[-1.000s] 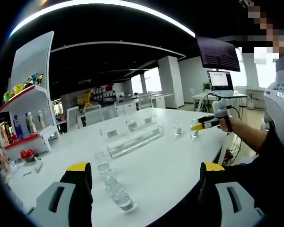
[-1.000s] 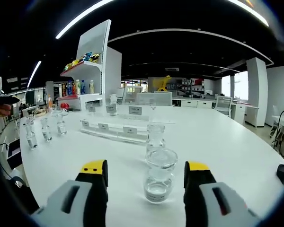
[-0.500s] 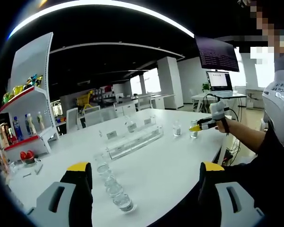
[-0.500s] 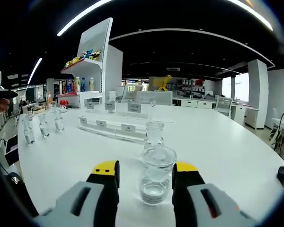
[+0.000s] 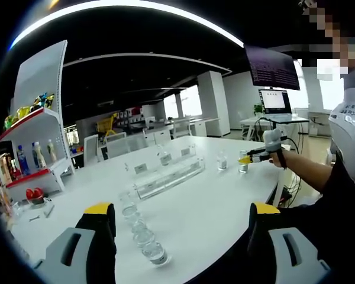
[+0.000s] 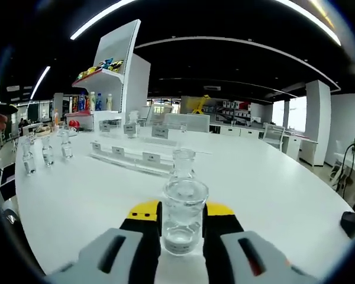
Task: Identify the label on the chemical reagent bottle, grasp the chemical reagent bottle, and place it in the designated position on the reagent rack
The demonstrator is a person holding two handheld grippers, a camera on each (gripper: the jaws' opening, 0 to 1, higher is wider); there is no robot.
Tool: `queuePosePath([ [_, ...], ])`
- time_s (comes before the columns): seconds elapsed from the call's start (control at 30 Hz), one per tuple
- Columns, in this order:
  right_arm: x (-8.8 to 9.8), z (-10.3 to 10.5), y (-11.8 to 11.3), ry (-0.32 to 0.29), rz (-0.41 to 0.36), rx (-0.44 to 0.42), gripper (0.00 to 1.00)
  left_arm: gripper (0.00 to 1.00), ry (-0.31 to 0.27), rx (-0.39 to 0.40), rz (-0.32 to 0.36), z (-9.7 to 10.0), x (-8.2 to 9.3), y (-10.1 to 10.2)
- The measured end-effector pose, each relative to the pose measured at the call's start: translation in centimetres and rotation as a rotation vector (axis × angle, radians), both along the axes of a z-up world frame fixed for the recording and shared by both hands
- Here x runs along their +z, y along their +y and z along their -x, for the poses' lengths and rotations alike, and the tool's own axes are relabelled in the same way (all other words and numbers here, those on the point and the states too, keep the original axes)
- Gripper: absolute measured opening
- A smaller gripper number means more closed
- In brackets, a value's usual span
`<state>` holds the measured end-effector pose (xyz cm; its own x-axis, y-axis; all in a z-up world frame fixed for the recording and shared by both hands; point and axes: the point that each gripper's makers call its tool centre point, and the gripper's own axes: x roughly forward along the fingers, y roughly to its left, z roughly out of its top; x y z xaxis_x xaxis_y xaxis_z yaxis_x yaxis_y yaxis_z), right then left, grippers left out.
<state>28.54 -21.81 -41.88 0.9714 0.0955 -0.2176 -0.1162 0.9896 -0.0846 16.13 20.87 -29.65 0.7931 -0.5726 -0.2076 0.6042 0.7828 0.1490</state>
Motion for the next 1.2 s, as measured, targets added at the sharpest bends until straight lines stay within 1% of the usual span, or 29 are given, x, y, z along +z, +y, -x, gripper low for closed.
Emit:
queuePosePath([
  [0.2, 0.08, -0.15, -0.10, -0.007, -0.006, -0.004, 0.24, 0.93, 0.001, -0.005, -0.001, -0.04, -0.03, -0.14],
  [0.47, 0.31, -0.17, -0.17, -0.035, -0.022, -0.003, 0.23, 0.93, -0.005, -0.009, -0.002, -0.03, 0.21, -0.42],
  [0.6, 0.46, -0.10, -0.05, -0.045, -0.010, 0.007, 0.22, 0.93, -0.006, -0.005, 0.005, -0.06, 0.26, -0.38],
  [0.77, 0.58, -0.19, -0.25, -0.046, -0.046, 0.010, 0.20, 0.93, -0.003, -0.004, 0.003, -0.09, 0.20, -0.42],
  [1.03, 0.70, -0.03, 0.05, -0.051, -0.041, 0.000, 0.19, 0.93, -0.007, -0.001, 0.002, -0.12, 0.40, -0.21],
  [1.2, 0.79, 0.12, 0.56, -0.051, -0.022, 0.013, 0.19, 0.93, -0.008, 0.006, 0.001, -0.21, 0.44, 0.04],
])
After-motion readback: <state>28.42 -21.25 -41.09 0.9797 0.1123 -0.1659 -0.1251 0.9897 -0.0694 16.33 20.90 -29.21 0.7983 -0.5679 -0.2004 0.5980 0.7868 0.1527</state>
